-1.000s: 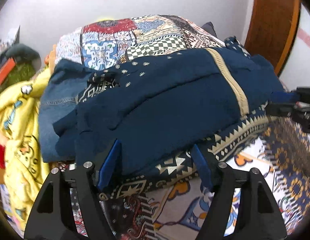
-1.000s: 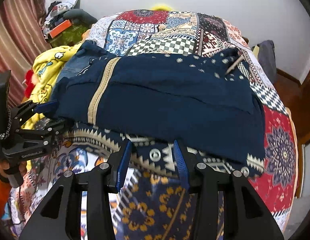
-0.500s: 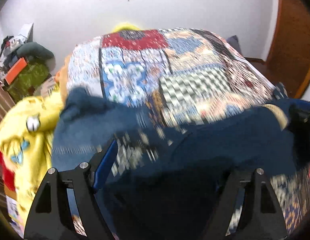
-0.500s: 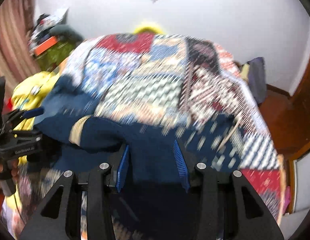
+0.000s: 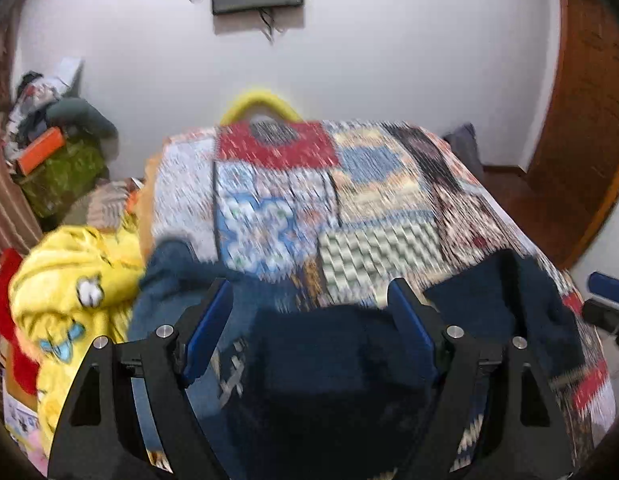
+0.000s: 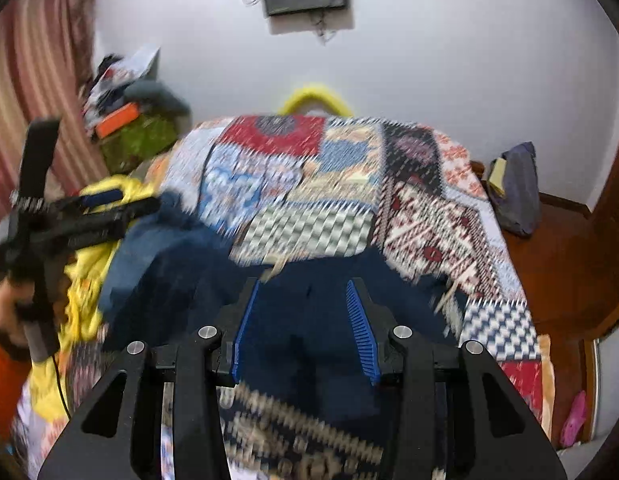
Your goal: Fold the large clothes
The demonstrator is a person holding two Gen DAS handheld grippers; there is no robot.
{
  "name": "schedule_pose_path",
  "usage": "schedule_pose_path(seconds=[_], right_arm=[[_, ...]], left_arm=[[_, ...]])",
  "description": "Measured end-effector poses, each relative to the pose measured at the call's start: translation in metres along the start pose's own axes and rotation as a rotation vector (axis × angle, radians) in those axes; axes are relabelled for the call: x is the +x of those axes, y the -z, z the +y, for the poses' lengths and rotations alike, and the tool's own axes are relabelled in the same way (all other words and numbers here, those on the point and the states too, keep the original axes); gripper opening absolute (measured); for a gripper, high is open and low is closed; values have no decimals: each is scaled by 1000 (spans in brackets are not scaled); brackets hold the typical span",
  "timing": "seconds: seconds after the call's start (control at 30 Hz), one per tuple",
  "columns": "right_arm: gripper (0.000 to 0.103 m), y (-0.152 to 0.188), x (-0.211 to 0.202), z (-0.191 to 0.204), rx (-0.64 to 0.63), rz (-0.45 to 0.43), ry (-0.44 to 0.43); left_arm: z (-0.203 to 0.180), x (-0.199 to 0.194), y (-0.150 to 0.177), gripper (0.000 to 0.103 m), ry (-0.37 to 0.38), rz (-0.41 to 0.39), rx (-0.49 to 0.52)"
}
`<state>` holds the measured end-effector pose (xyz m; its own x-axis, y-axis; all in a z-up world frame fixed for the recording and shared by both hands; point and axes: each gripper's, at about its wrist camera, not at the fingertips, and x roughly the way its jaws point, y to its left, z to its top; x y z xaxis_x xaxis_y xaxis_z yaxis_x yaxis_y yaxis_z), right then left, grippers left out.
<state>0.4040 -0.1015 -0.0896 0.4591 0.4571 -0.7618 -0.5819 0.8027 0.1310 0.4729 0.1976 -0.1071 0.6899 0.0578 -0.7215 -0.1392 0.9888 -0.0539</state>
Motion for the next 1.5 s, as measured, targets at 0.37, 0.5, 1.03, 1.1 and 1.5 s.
schedule_pose_path(seconds=[0.37, 0.5, 1.03, 1.1, 1.5], right_arm=[[41, 55, 74, -4, -24, 222, 3], [41, 28, 89, -18, 65, 196, -43], [41, 37, 59, -34, 72, 121, 118], [42, 51, 53, -22, 30, 170, 92], [70, 114, 15, -67, 222, 268, 133]], left_arm=[[-10, 40, 99, 79, 48, 204, 71], [5, 58, 107, 85, 36, 203, 16], [85, 37, 123, 85, -152, 178, -117], [84, 28, 130, 85, -142, 181, -117], [93, -32, 200, 85, -124, 217, -207]])
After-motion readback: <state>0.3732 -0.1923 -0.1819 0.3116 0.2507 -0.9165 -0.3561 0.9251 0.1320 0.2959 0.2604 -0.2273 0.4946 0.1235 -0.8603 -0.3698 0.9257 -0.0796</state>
